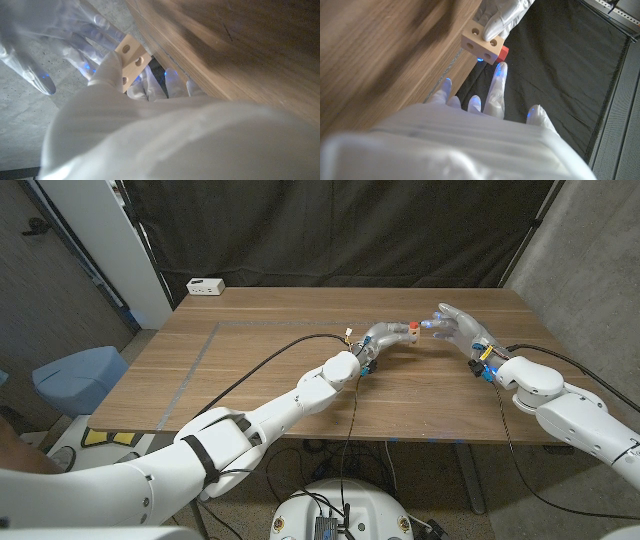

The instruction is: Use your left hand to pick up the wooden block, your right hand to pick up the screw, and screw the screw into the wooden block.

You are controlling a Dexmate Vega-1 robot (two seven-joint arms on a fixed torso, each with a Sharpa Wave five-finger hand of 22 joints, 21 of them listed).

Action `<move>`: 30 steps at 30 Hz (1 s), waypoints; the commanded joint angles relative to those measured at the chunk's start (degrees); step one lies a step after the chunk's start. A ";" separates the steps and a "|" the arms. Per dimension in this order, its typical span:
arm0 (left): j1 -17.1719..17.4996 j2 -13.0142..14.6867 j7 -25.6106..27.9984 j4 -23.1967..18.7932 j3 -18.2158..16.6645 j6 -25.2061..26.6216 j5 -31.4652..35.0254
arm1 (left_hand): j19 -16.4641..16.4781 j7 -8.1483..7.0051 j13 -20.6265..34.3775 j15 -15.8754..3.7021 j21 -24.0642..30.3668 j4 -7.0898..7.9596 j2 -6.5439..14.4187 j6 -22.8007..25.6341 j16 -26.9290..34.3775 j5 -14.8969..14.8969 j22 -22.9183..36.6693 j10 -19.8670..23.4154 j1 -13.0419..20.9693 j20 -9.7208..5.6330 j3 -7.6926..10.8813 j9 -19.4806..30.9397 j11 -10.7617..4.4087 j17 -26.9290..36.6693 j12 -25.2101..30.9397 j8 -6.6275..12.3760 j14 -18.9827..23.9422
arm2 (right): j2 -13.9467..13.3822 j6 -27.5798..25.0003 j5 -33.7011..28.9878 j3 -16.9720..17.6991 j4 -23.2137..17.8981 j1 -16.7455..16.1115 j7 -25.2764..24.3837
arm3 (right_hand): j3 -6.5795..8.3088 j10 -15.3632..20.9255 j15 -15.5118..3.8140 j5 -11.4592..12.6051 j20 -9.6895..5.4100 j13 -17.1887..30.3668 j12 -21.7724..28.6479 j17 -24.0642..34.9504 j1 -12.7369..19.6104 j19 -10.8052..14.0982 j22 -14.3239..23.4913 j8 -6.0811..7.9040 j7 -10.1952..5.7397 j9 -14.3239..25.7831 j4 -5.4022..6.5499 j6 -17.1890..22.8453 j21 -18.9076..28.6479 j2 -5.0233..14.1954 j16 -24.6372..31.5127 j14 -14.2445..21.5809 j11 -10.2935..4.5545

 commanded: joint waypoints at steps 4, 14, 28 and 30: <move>0.90 0.86 0.37 -2.18 0.12 0.99 0.31 | -0.08 -0.06 0.29 -2.66 0.16 1.78 0.49 0.83 0.27 0.26 0.18 0.34 0.21 -0.23 1.97 0.24 -0.06 0.16 0.54 0.35 0.37 | 0.78 0.52 -0.70 0.01 0.31 0.16 -0.40 | 0.25 -1.28 0.30 0.32 0.11 0.21 -0.61 0.15 0.73 0.60 0.18 -1.40 -0.45 -0.18 -0.33 -3.01 0.12 0.00 -0.15 -0.21 0.14; 1.15 1.09 0.02 -2.79 0.21 1.23 0.28 | -0.15 -0.05 0.30 -2.66 0.12 1.76 0.59 0.63 0.27 0.27 0.18 0.31 0.30 -0.13 2.01 0.24 -0.05 0.18 0.54 0.28 0.32 | 0.79 0.17 -0.55 -0.54 0.40 0.79 0.59 | 0.01 -3.55 0.59 0.22 0.20 0.23 -1.08 0.22 0.42 -0.29 0.19 -2.88 -0.89 -0.59 -0.36 -5.80 -0.51 -0.47 -0.66 -1.32 -0.12; 1.56 1.52 0.44 -3.97 0.17 1.69 0.52 | -0.13 0.01 0.32 -2.59 0.13 1.76 0.49 0.73 0.30 0.25 0.18 0.28 0.25 -0.14 1.96 0.24 -0.06 0.16 0.54 0.32 0.39 | 0.70 0.34 -0.37 -2.07 1.86 2.89 3.54 | -0.32 -5.55 0.97 0.18 0.14 0.22 -1.15 0.37 -0.24 -1.69 0.20 -4.10 -1.55 -1.13 -0.08 -7.98 -0.97 -0.75 -1.08 -2.94 -0.18; 1.57 1.56 0.46 -4.06 0.20 1.76 0.58 | -0.14 0.01 0.32 -2.58 0.13 1.75 0.50 0.74 0.28 0.25 0.18 0.27 0.27 -0.13 1.97 0.24 -0.06 0.16 0.54 0.33 0.34 | 0.67 0.37 -0.37 -2.18 1.94 3.01 3.71 | -0.34 -5.60 0.95 0.19 0.12 0.22 -1.11 0.38 -0.30 -1.78 0.20 -3.99 -1.52 -1.18 -0.04 -7.65 -0.98 -0.75 -1.06 -2.94 -0.14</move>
